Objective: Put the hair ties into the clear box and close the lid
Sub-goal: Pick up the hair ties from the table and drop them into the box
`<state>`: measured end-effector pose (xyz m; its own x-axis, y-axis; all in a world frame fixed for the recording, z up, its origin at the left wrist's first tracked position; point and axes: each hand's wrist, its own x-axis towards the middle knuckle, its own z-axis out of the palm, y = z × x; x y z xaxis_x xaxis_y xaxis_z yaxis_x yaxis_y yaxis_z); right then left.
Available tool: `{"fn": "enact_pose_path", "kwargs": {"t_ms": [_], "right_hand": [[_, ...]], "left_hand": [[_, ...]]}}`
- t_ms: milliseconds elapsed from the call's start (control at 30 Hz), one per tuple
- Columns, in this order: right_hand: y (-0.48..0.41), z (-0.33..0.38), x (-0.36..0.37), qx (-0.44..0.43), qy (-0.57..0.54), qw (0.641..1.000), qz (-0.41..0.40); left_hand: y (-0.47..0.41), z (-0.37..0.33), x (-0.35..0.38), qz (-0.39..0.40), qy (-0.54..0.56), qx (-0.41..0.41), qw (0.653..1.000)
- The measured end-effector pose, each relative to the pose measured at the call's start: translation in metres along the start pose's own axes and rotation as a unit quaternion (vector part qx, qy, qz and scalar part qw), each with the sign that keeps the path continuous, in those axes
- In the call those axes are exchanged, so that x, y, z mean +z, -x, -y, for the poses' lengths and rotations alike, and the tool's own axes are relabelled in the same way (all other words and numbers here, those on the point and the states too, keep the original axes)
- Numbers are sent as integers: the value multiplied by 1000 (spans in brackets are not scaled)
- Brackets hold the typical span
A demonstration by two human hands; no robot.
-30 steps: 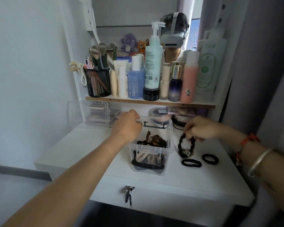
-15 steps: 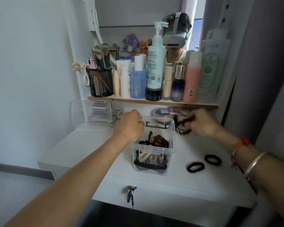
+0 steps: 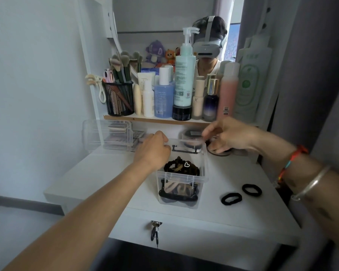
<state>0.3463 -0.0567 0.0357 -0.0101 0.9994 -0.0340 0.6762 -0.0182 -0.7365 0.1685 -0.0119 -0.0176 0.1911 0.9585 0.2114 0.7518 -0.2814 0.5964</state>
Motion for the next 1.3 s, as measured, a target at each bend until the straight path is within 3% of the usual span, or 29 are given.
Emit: {"fn": "enact_pose_path", "kwargs": {"t_ms": [100,167,233,333,400,467,533,633,733,933,1033,1100,1167,1233,1300], "right_hand": [[4,-21,-9,68,191,978,50],[9,-40,-9,143,314,930,129],[12,-57,-5,193,367,894,170],[13,-71,1,182,387,890,155],[10,-71,1,139,351,917,128],[9,-64,-5,98,245,959,100],[13,-52,-7,83,146,977,130],[20,-44,5,100,216,948,213],[22,-46,20,121,342,904,225],[22,-49,32,119,329,919,182],[17,-45,25,52,320,943,71],[11,-31,14,-11,196,978,-69],[3,-10,5,-57,25,985,-159],[-2,11,7,-82,-43,982,-166],[-6,26,18,-82,-15,990,-112]], "left_hand": [[0,-1,-1,-1,-1,1,1000],[1,-1,-1,0,-2,2,1000],[1,-2,-1,-1,-1,2,1000],[3,-3,-2,2,6,0,1000],[3,-2,-2,1,4,2,1000],[3,-3,-2,2,4,3,1000],[3,-3,-2,3,5,2,1000],[3,-3,-3,2,1,2,1000],[4,-3,-3,6,7,0,1000],[4,-5,-12,24,115,-31,993],[7,-3,-22,55,143,-32,988],[9,-1,-27,87,148,-22,985],[11,1,-30,111,142,-6,984],[12,6,-33,127,136,2,983],[15,11,-35,140,130,8,982]]}}
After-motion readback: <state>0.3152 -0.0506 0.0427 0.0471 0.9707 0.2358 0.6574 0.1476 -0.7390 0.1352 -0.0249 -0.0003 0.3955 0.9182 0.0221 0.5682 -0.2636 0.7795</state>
